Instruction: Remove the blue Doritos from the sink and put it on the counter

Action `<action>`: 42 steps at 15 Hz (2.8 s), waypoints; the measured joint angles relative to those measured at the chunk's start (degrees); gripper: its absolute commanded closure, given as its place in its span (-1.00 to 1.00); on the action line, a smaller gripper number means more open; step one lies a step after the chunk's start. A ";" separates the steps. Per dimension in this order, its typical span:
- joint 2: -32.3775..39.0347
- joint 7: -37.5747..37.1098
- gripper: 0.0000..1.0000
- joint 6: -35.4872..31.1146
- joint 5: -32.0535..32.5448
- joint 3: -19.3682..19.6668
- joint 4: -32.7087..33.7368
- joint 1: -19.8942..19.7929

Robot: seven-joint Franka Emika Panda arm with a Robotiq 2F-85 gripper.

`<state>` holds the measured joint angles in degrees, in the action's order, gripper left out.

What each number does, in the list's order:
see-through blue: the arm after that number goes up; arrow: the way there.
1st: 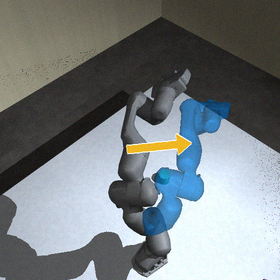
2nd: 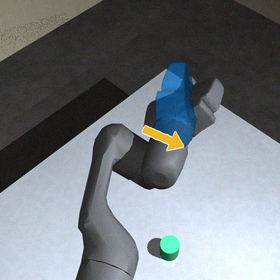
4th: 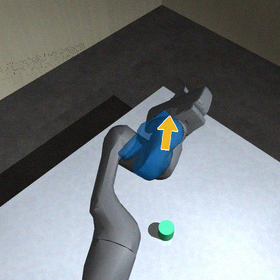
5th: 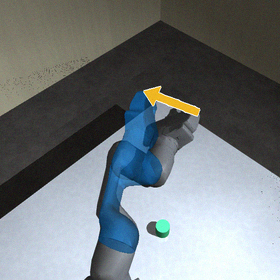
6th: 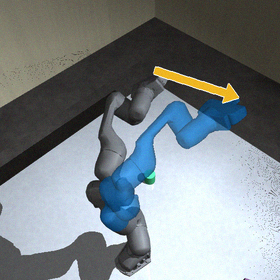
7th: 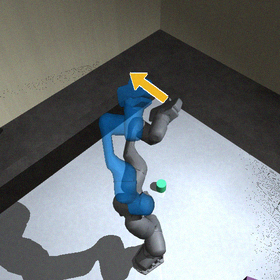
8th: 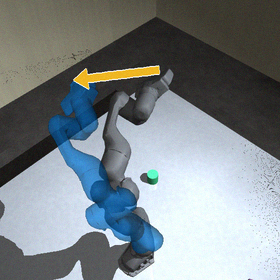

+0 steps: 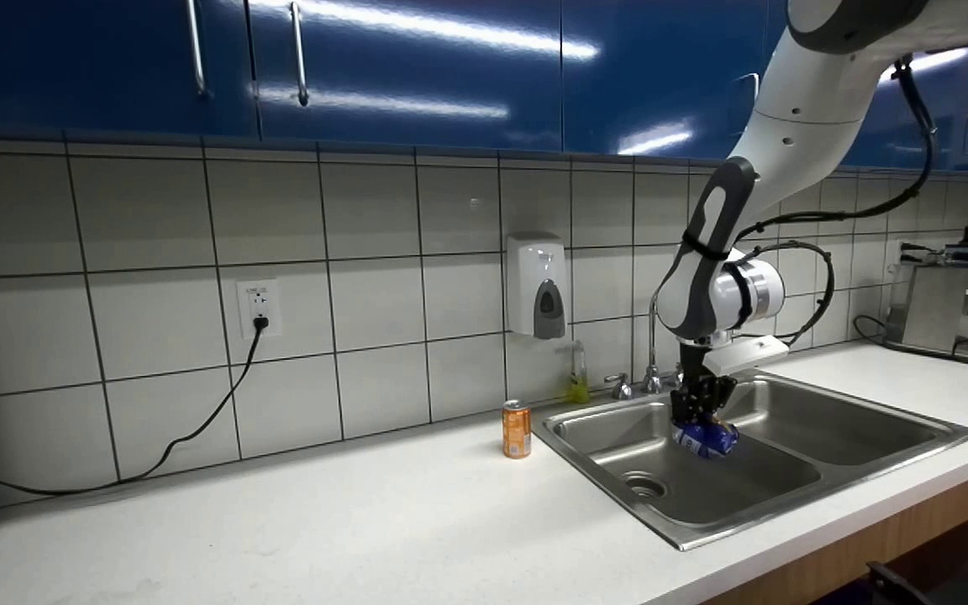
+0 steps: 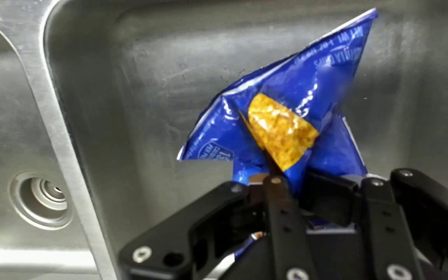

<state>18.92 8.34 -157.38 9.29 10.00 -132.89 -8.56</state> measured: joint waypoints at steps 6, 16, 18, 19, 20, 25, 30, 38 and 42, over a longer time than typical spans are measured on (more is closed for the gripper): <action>-8.01 5.20 0.98 -4.37 1.08 -3.94 -11.43 1.59; -18.29 9.52 0.98 -5.95 0.79 -9.75 -22.98 6.91; -19.65 9.52 0.98 -5.94 0.78 -10.34 -24.11 8.46; -20.21 9.52 0.98 -5.94 0.76 -10.58 -24.52 9.20; -20.68 9.52 0.98 -5.93 0.74 -10.87 -24.83 9.85; -21.88 9.41 0.98 -5.89 0.74 -11.87 -25.22 12.46; -22.38 8.17 0.98 -5.74 1.25 -13.39 -25.22 13.81; -22.55 -4.06 0.98 -2.77 9.31 -17.47 -24.26 15.06; -21.83 -9.75 0.98 1.12 10.59 -18.66 -23.31 15.61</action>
<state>-2.91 -1.41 -156.25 19.89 -8.67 -156.20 7.05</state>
